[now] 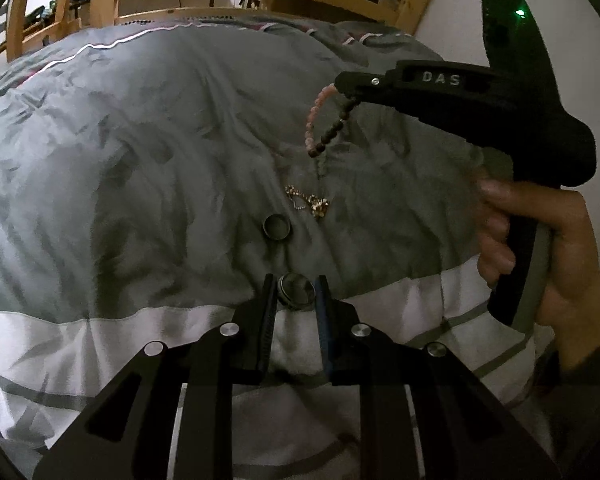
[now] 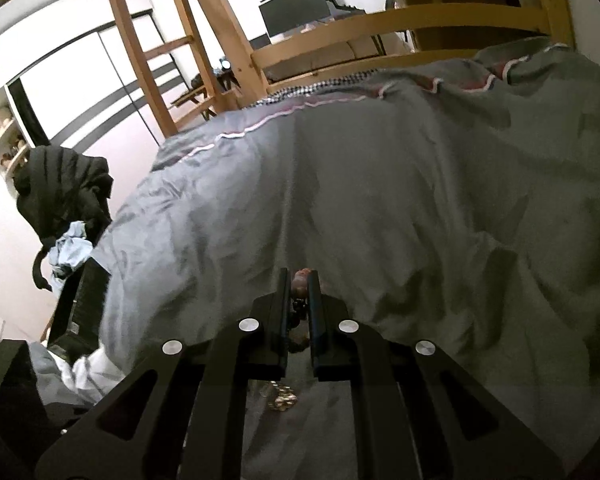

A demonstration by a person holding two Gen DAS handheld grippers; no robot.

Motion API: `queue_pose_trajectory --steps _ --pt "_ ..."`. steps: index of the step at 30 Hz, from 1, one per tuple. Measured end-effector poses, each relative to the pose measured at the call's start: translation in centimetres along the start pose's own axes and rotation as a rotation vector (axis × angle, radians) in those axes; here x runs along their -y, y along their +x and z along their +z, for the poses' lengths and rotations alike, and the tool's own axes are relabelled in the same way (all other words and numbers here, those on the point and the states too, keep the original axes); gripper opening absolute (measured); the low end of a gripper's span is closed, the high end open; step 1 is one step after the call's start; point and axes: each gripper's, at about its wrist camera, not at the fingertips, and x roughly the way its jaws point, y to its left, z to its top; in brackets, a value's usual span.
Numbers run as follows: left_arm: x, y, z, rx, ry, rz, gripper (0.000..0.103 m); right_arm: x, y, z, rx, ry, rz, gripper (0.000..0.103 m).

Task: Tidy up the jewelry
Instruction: 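Grasp the pink beaded bracelet with the right tool while the left tool grasps a dark ring, then carry the pink bracelet and dark ring over the black box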

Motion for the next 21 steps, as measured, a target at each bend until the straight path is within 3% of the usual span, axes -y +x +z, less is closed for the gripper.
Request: queue_pose_trajectory --steps 10,21 --pt "-0.5 -5.8 -0.6 0.063 -0.01 0.044 0.018 -2.3 -2.4 0.5 0.004 -0.016 0.029 0.009" --pt "-5.9 -15.1 0.1 0.17 -0.111 0.125 0.018 -9.2 -4.9 1.5 -0.001 -0.069 0.129 0.009"
